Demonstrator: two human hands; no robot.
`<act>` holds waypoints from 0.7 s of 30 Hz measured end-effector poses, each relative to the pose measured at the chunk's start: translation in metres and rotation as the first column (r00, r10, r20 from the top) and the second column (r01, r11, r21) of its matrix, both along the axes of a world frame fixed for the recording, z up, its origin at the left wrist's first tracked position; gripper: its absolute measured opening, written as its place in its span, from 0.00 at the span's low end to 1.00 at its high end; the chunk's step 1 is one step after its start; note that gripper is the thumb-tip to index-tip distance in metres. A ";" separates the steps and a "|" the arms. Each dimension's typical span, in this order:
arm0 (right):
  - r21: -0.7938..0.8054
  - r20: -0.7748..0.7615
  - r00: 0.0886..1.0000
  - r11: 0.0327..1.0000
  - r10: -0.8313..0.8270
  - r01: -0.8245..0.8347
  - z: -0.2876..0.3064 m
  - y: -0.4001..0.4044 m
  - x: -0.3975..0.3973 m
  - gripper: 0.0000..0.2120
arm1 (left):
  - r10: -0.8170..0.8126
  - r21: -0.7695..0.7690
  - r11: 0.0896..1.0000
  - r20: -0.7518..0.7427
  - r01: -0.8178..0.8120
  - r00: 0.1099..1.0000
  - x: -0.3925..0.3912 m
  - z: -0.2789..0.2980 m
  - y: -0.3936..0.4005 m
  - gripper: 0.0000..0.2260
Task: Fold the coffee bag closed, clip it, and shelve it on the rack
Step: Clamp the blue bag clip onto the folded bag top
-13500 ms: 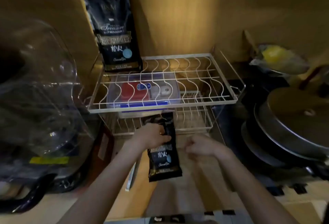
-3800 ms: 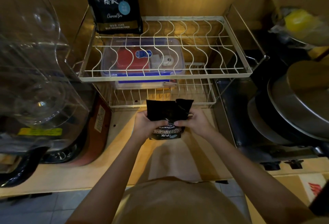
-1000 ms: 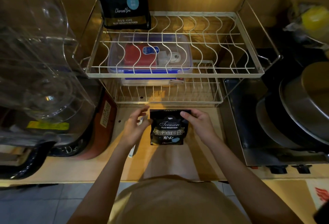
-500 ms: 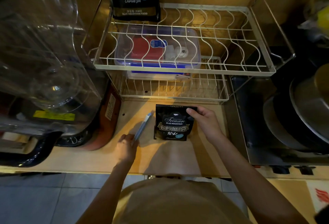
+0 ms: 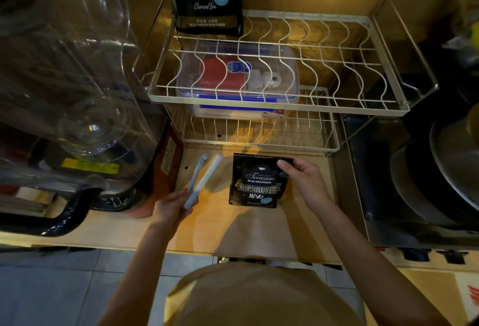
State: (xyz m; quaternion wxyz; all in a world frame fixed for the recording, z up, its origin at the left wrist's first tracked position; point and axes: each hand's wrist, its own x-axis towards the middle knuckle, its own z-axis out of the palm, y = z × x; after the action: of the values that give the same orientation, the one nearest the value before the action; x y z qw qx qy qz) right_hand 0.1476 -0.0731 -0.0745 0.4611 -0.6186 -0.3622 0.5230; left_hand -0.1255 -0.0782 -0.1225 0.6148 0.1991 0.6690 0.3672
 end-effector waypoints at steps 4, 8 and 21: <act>-0.005 0.001 1.000 1.000 0.008 -0.008 0.001 0.000 0.000 0.07 | -0.102 0.039 0.995 0.189 0.097 0.977 -0.002 0.016 0.003 0.07; -0.007 0.002 1.000 1.000 0.008 -0.008 0.002 0.001 0.000 0.07 | -0.320 0.117 0.944 0.094 0.309 0.943 0.014 0.027 0.014 0.07; -0.077 -0.038 0.998 0.996 0.045 -0.048 0.004 0.006 0.004 0.08 | -0.281 0.358 0.805 -0.472 0.473 0.836 0.062 0.030 0.063 0.18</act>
State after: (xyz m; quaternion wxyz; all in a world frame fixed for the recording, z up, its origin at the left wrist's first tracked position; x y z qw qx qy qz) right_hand 0.1521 -0.0667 -0.0703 0.4311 -0.6178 -0.3473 0.5584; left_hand -0.0636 -0.0156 -0.0927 0.4624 0.5406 0.6182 0.3343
